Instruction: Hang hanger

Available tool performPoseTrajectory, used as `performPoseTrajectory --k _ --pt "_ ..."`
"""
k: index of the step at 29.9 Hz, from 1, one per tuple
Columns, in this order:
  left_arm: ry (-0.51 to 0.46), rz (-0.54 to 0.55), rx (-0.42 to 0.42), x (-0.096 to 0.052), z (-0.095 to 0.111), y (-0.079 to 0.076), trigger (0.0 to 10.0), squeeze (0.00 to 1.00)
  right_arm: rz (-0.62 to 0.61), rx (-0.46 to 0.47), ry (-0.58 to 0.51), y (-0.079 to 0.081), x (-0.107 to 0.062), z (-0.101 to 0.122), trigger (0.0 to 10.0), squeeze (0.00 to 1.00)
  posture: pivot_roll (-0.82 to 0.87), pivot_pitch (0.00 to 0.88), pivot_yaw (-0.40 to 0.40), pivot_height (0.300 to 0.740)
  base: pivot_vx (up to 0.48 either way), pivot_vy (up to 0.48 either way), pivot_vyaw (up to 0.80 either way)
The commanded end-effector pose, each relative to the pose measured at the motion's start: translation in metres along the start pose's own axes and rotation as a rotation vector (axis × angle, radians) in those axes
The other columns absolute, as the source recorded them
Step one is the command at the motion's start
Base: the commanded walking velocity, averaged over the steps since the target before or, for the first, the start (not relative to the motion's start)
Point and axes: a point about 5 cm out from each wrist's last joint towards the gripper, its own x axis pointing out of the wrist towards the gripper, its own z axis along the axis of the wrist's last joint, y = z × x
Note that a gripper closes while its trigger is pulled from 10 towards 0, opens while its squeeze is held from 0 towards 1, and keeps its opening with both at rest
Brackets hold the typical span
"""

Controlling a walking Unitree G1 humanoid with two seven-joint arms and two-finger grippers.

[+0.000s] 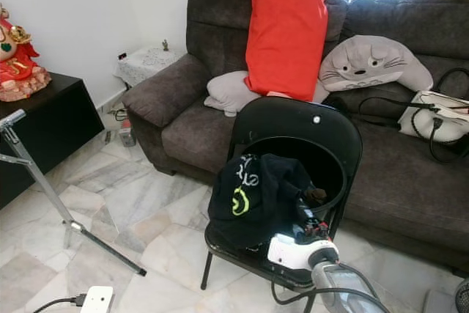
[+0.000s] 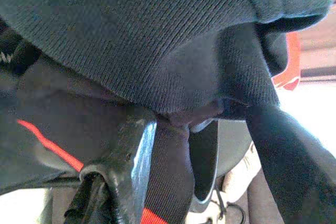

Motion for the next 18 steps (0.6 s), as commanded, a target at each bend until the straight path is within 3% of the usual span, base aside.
performPoseTrajectory --k 1,10,18 --pt "0.01 0.01 0.004 -0.001 -0.002 0.004 10.0 0.0 -0.022 0.005 -0.03 -0.004 0.004 0.007 10.0 0.0 -0.04 0.0 0.073 0.74 0.0 0.0 0.0" --pt "0.01 0.007 0.004 -0.001 -0.001 0.004 10.0 0.0 -0.043 -0.002 -0.055 -0.006 0.009 0.009 10.0 0.0 -0.04 0.0 0.075 0.74 0.0 0.0 0.0" --pt "0.007 0.012 0.004 -0.001 -0.001 0.005 10.0 0.0 -0.162 0.023 -0.133 -0.027 0.013 0.022 10.0 0.0 -0.04 0.0 0.076 0.74 0.0 0.0 0.0"
